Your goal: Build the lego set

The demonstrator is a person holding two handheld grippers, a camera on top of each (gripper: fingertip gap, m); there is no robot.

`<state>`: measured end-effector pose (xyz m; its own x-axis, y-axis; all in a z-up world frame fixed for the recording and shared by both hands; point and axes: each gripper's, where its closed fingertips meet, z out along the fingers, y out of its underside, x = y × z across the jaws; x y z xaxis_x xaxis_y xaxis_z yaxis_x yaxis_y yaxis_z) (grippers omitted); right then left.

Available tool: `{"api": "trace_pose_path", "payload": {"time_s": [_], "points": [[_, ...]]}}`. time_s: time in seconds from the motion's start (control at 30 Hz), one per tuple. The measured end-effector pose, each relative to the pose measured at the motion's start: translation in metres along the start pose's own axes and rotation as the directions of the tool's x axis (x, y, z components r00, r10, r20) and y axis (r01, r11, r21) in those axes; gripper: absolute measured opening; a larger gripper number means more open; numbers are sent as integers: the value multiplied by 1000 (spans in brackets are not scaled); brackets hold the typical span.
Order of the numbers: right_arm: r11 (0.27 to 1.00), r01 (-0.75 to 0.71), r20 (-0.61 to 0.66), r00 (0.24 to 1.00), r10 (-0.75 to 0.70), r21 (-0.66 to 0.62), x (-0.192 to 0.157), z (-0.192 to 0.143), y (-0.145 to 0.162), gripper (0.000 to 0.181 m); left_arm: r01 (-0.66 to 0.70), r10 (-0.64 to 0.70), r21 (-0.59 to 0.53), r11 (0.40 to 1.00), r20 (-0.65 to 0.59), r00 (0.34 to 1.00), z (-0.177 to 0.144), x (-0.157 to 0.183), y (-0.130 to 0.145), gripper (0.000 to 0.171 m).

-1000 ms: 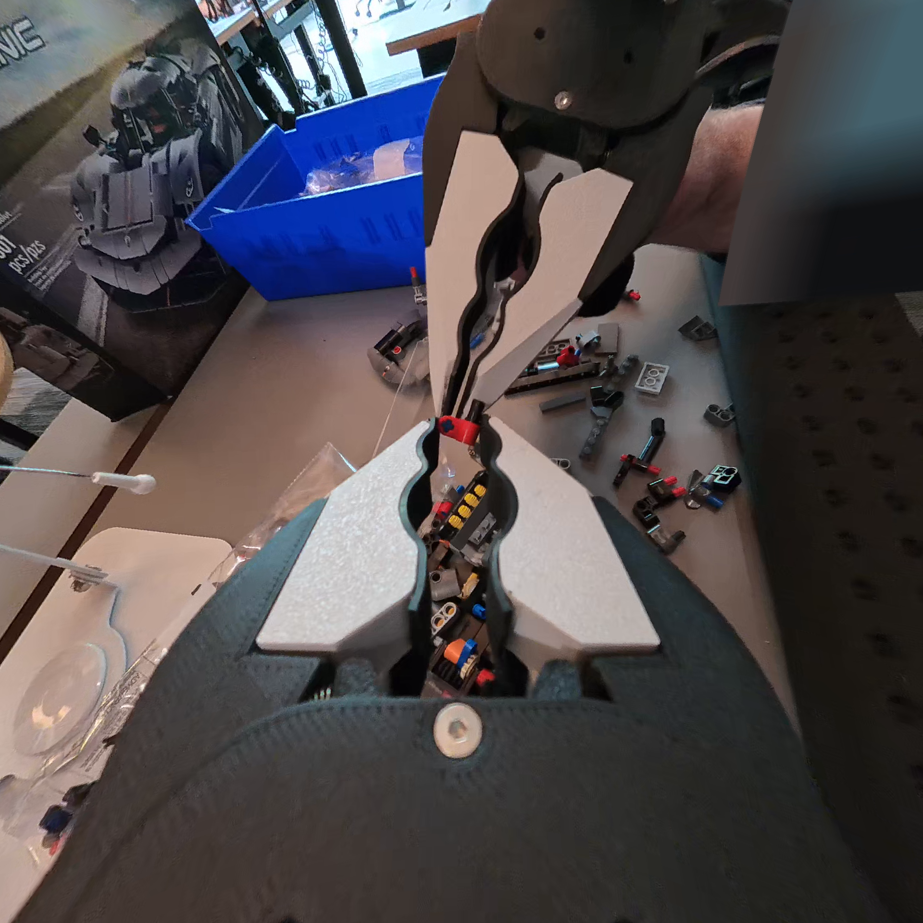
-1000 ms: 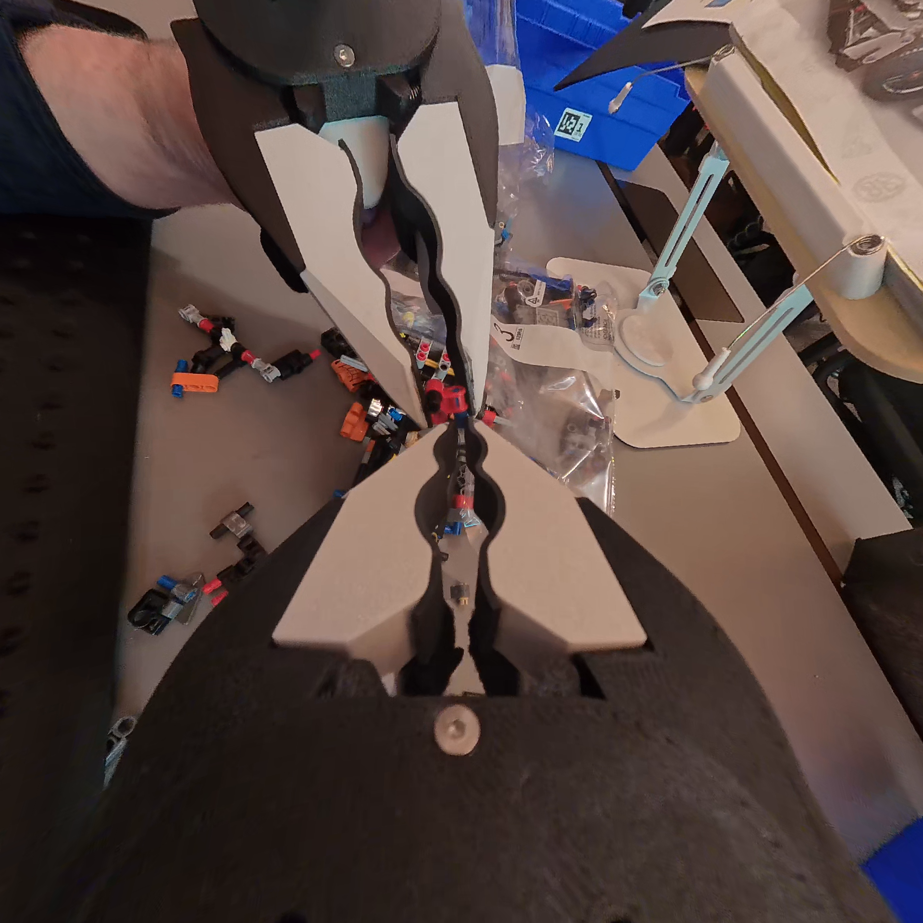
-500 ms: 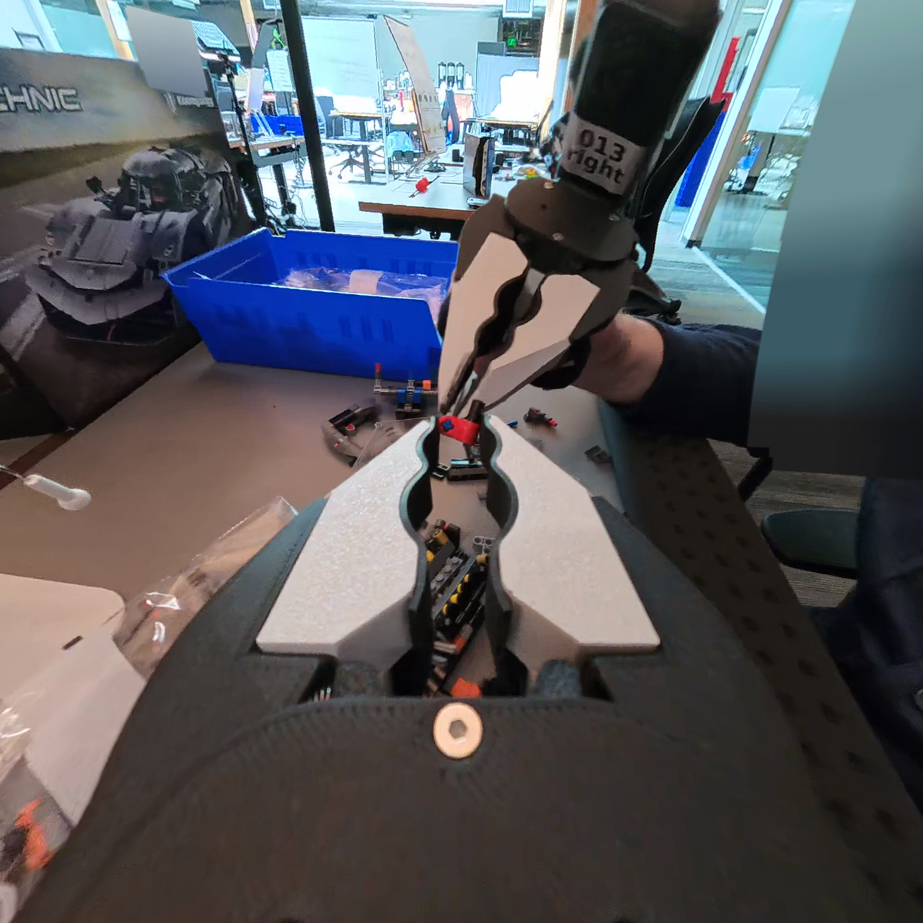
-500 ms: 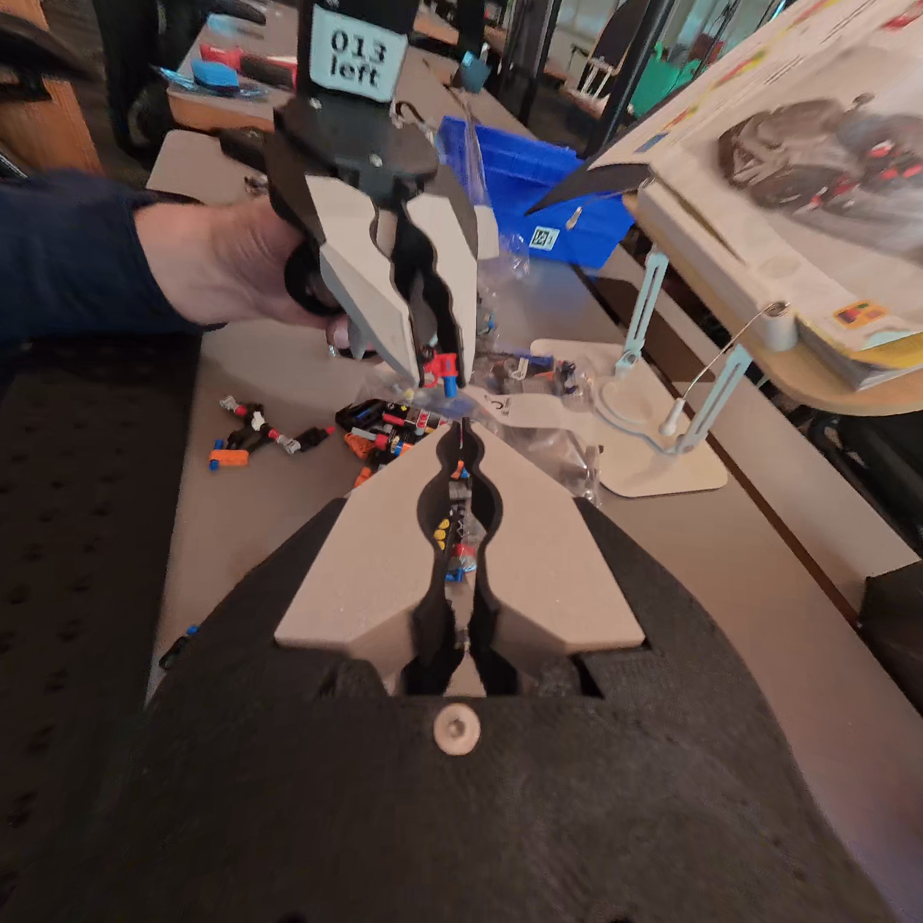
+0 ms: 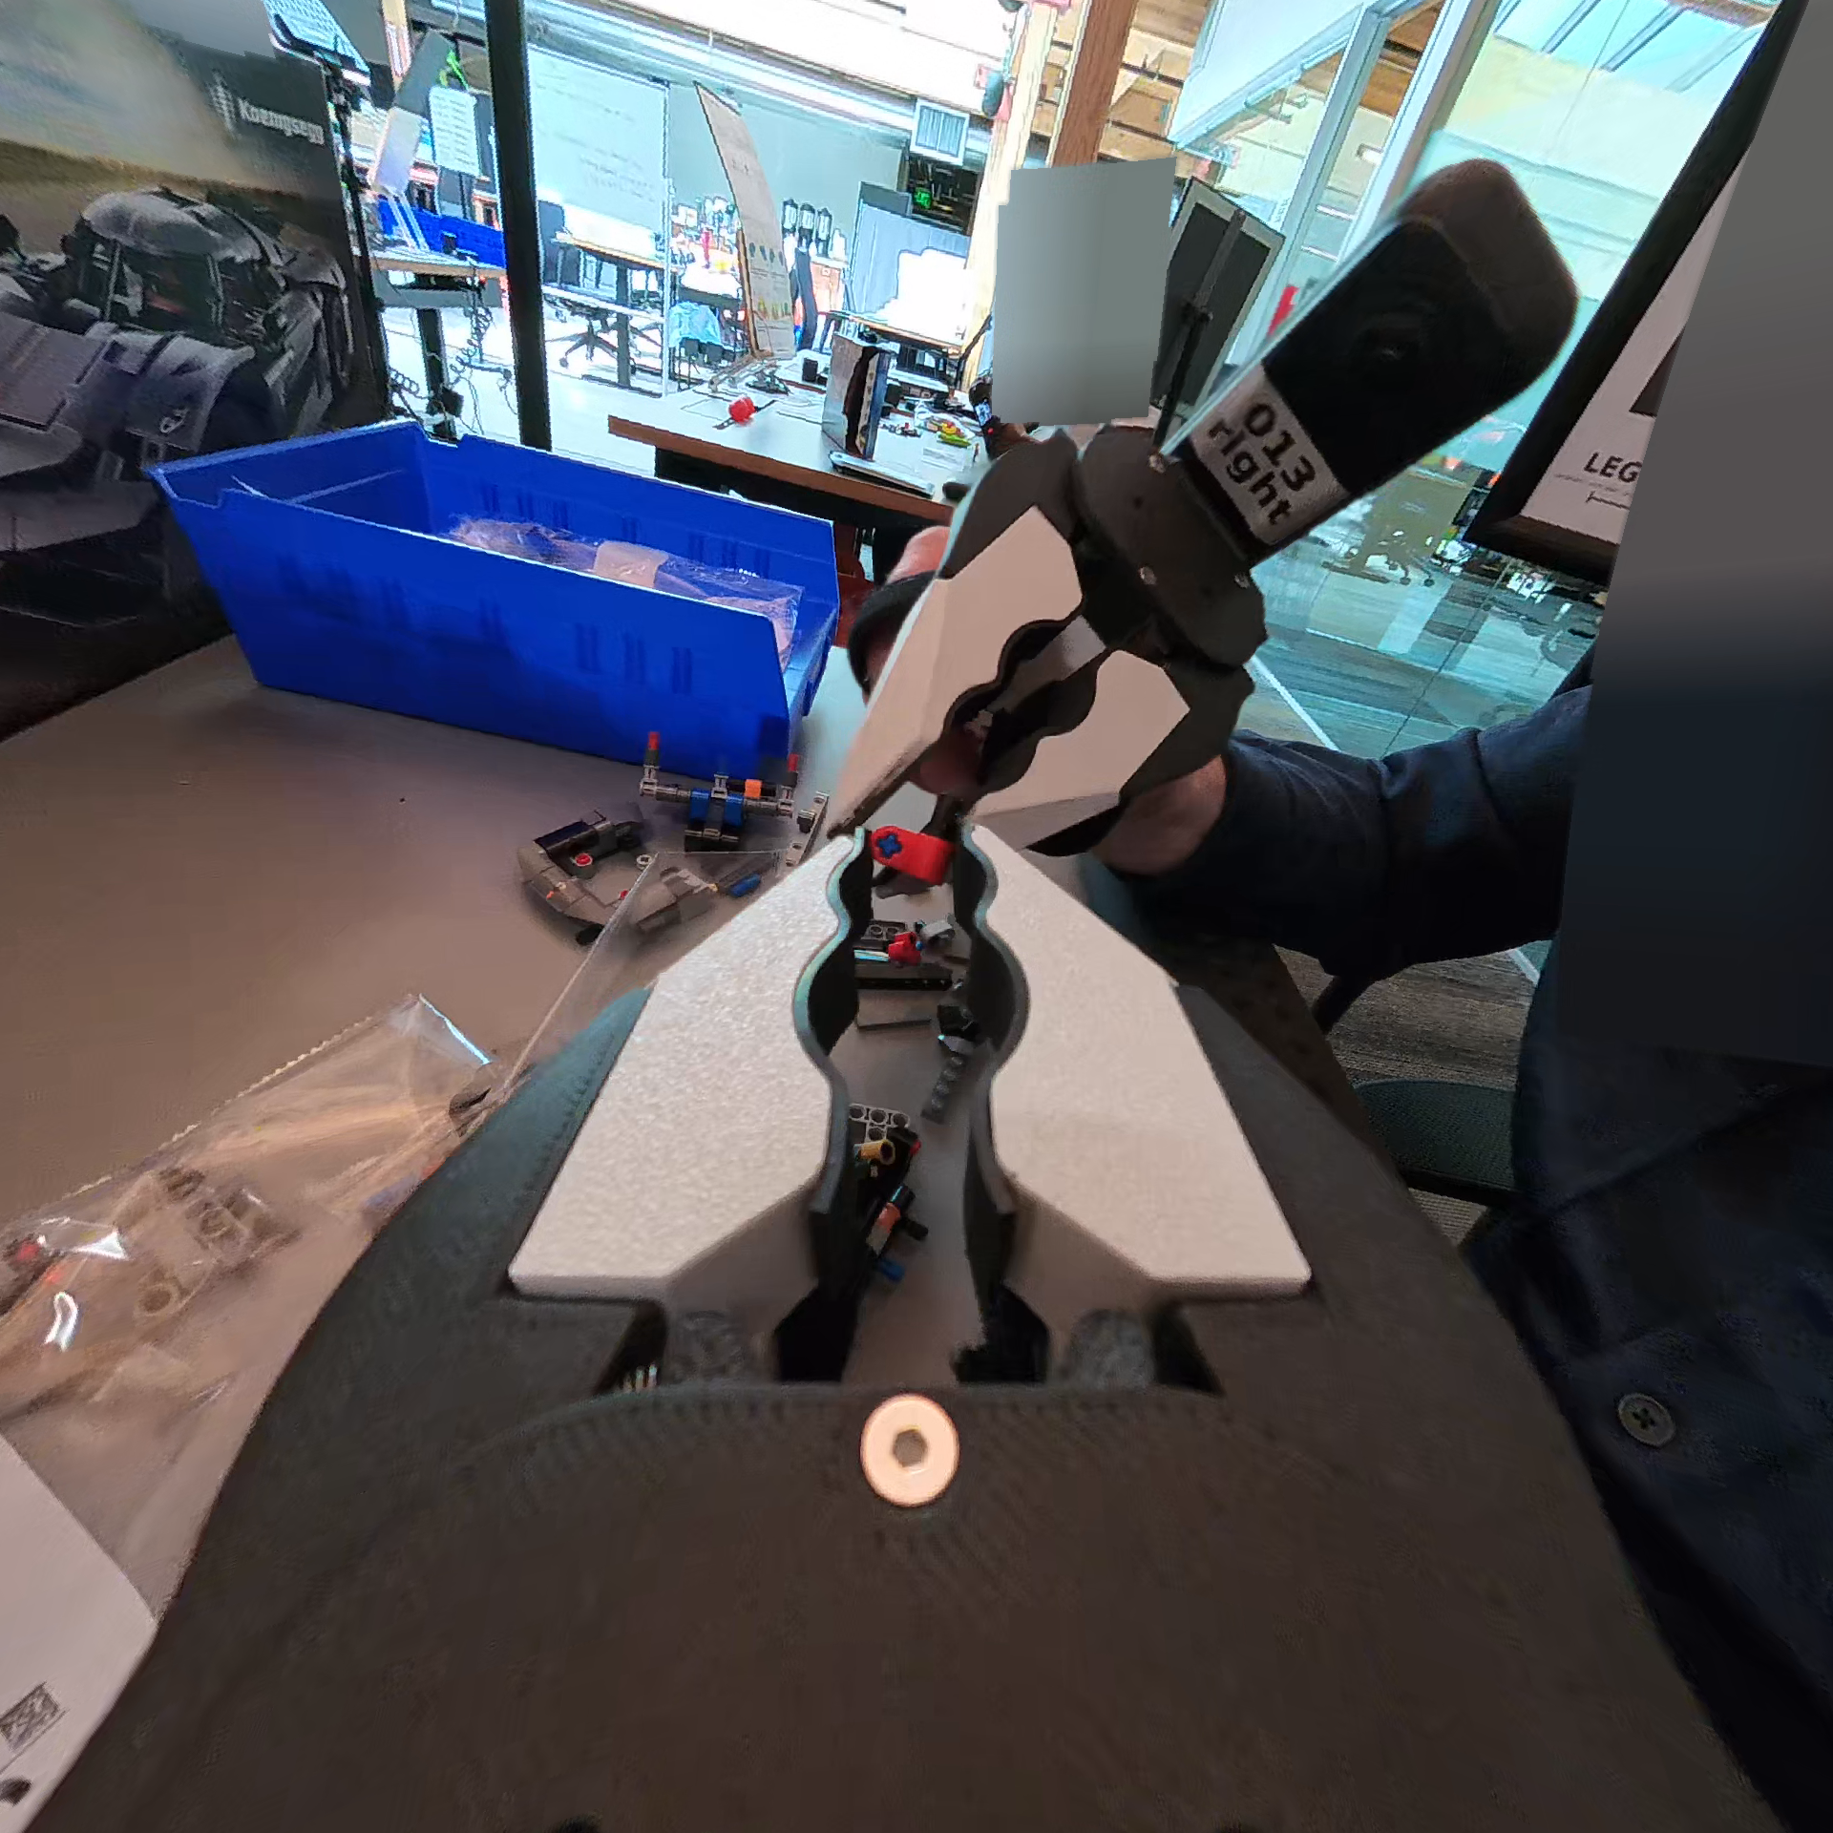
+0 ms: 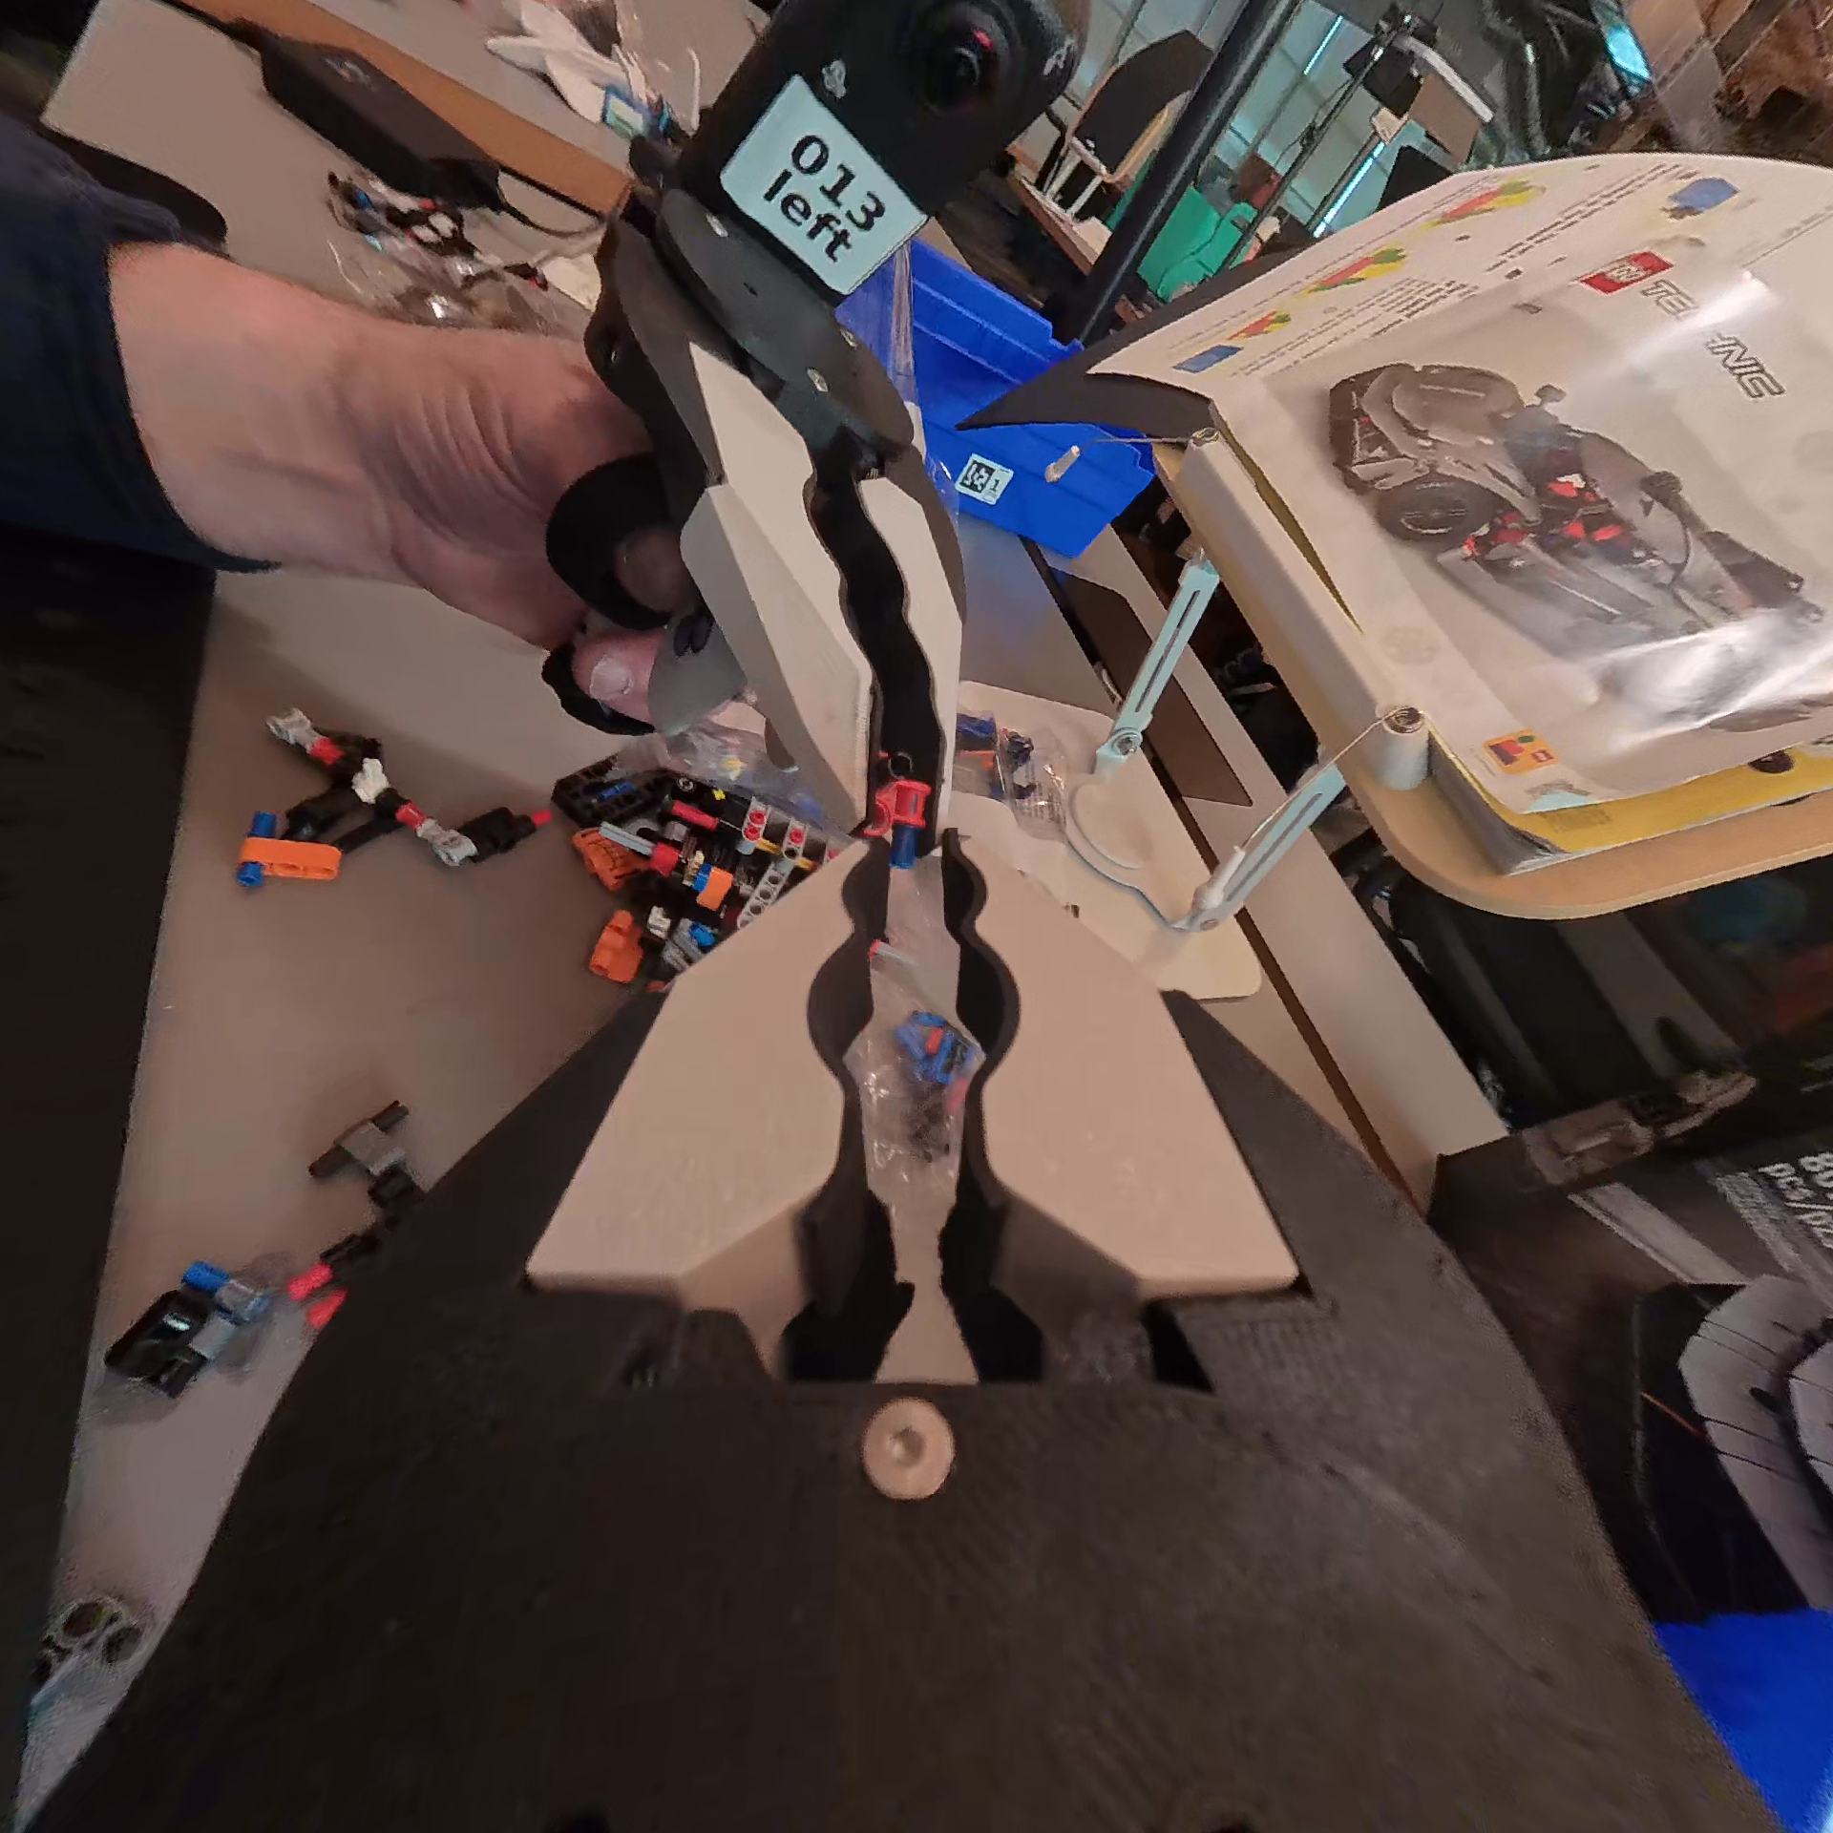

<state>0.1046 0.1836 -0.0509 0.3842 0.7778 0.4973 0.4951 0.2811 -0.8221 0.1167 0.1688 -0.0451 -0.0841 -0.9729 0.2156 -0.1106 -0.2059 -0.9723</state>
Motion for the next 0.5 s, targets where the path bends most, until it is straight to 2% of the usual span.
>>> {"api": "trace_pose_path", "payload": {"time_s": [0.33, 0.5], "points": [[995, 64, -130, 989, -74, -81, 9, -1, -1, 1, 82, -83, 66, 994, 4, 997, -1, -5, -8, 13], [993, 68, -133, 988, -81, -101, 9, -2, -1, 1, 90, -90, 64, 994, 2, 996, 0, -4, -9, 12]]}}
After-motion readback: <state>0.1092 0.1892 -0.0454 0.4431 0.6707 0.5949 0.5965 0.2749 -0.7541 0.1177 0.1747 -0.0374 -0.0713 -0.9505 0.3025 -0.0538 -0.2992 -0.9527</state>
